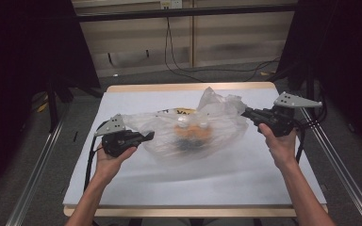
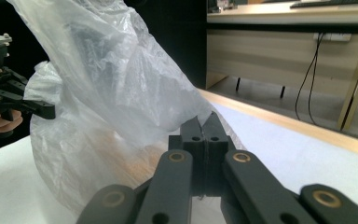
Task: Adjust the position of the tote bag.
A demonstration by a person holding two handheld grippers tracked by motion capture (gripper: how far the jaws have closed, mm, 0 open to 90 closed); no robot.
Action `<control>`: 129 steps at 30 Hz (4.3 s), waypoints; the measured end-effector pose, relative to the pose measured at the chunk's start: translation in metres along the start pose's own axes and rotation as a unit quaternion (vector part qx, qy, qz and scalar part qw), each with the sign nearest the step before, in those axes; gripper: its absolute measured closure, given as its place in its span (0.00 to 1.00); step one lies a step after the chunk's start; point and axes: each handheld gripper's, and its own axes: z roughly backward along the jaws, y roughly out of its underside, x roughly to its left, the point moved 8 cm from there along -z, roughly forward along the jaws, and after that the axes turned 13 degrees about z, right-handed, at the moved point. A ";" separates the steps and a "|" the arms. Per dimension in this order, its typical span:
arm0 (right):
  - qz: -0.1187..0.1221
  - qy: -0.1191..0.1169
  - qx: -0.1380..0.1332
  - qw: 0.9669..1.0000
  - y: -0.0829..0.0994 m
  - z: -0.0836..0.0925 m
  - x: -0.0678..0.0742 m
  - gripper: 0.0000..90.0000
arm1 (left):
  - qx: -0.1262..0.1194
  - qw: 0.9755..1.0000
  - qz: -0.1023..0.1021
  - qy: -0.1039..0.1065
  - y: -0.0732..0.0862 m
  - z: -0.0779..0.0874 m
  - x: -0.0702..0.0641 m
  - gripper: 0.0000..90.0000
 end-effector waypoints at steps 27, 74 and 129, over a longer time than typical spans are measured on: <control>-0.039 -0.009 0.118 0.992 0.079 -0.034 -0.016 1.00 | 0.100 0.995 -0.008 -0.005 0.046 -0.037 0.013 1.00; -0.031 -0.042 0.229 0.972 0.162 -0.044 0.002 0.83 | 0.177 0.984 0.015 -0.006 0.101 -0.056 0.020 0.91; 0.039 -0.106 0.139 0.984 0.072 -0.040 0.076 0.85 | 0.100 0.994 0.027 -0.024 0.051 -0.033 0.033 0.36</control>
